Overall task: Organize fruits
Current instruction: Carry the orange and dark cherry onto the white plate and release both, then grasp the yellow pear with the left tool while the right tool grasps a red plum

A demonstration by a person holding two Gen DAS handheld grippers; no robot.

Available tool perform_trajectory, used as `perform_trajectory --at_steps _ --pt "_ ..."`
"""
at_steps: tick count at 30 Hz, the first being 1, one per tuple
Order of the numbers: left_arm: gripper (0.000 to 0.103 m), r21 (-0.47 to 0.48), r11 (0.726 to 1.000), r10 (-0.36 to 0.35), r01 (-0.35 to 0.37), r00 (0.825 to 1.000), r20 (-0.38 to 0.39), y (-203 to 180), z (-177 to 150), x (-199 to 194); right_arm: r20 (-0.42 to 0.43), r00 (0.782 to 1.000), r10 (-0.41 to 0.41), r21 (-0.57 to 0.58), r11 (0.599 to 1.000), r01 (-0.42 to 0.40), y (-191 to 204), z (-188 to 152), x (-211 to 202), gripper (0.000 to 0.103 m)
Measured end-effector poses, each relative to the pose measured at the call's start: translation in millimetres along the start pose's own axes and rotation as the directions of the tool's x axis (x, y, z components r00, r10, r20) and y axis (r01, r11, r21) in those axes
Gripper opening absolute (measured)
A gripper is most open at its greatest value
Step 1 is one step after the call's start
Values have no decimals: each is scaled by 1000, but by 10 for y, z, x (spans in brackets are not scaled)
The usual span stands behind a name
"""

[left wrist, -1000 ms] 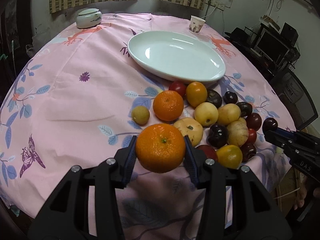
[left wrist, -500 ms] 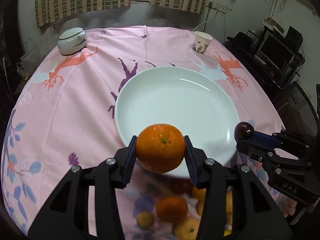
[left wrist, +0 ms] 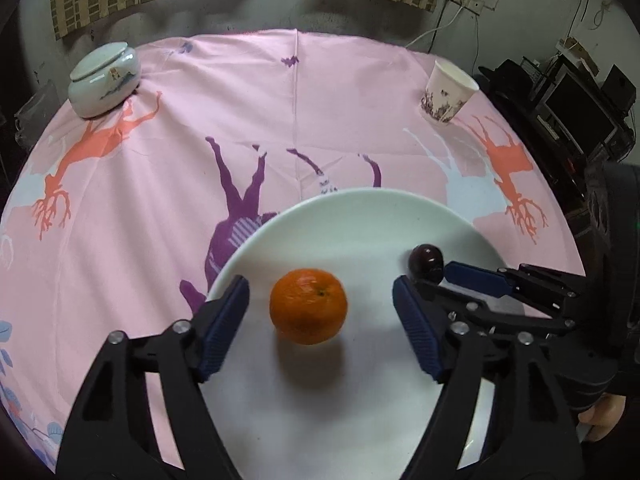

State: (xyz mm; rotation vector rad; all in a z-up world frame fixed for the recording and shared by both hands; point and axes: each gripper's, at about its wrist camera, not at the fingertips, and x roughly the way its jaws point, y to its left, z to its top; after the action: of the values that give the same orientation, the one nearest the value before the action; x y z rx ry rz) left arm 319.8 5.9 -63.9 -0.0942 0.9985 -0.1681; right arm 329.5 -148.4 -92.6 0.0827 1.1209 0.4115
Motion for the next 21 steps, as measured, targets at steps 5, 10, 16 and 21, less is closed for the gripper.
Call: perform_trajectory --at_steps 5,10,16,21 --pt "82 -28 996 -80 82 993 86 66 -153 -636 72 997 -25 -54 998 29 180 -274 -604 64" --pt "95 -26 996 -80 86 983 165 87 -836 -1319 116 993 -34 -132 990 49 445 -1023 -1227 67" --pt "96 -52 999 14 -2 976 218 116 -1837 -1556 177 968 -180 -116 973 202 561 -2038 -1417 95" --pt "95 -77 996 54 -43 987 152 158 -2389 -1468 210 946 -246 -2 968 252 385 -2582 -1526 95"
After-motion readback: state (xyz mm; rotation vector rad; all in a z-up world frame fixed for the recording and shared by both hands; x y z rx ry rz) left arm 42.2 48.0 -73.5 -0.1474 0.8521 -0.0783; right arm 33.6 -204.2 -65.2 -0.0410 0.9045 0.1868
